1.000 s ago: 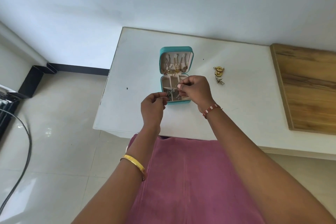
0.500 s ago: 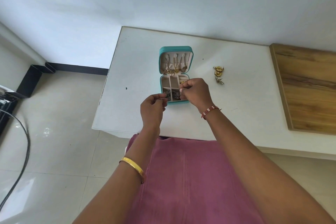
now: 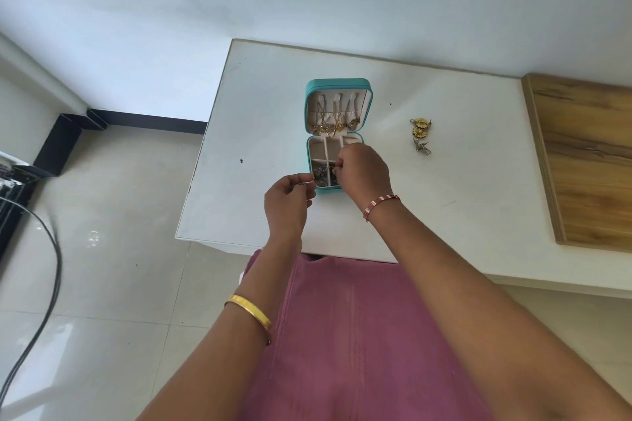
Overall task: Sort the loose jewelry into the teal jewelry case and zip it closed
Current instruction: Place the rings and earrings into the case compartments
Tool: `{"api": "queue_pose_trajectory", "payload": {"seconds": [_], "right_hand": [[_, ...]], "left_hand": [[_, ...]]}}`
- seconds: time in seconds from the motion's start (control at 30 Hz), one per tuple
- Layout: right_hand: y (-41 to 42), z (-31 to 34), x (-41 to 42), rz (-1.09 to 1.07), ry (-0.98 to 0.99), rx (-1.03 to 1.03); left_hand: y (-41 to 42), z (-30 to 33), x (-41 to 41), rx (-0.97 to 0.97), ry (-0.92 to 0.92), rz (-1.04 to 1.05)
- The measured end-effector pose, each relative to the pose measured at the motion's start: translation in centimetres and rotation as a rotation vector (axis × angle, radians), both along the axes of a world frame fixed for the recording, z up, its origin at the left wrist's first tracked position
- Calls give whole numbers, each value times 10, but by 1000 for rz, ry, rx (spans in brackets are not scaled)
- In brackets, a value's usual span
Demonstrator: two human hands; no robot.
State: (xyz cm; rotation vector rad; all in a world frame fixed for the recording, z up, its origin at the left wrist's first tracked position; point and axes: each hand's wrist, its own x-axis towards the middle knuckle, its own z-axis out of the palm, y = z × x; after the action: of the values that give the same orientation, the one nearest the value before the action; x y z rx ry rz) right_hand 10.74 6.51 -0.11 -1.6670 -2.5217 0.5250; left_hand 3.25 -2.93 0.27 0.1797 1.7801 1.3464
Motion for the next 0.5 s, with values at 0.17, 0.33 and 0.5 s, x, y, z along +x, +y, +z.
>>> {"api": "queue_pose_trajectory", "payload": {"seconds": [0.17, 0.33, 0.5], "right_hand": [[-3, 0, 0, 65, -28, 86], [-7, 6, 6, 50, 99, 166], [-13, 4, 6, 72, 274, -24]], "left_hand": [[-2, -3, -3, 0, -15, 10], [-2, -4, -4, 9, -21, 13], [-3, -5, -3, -3, -13, 7]]}}
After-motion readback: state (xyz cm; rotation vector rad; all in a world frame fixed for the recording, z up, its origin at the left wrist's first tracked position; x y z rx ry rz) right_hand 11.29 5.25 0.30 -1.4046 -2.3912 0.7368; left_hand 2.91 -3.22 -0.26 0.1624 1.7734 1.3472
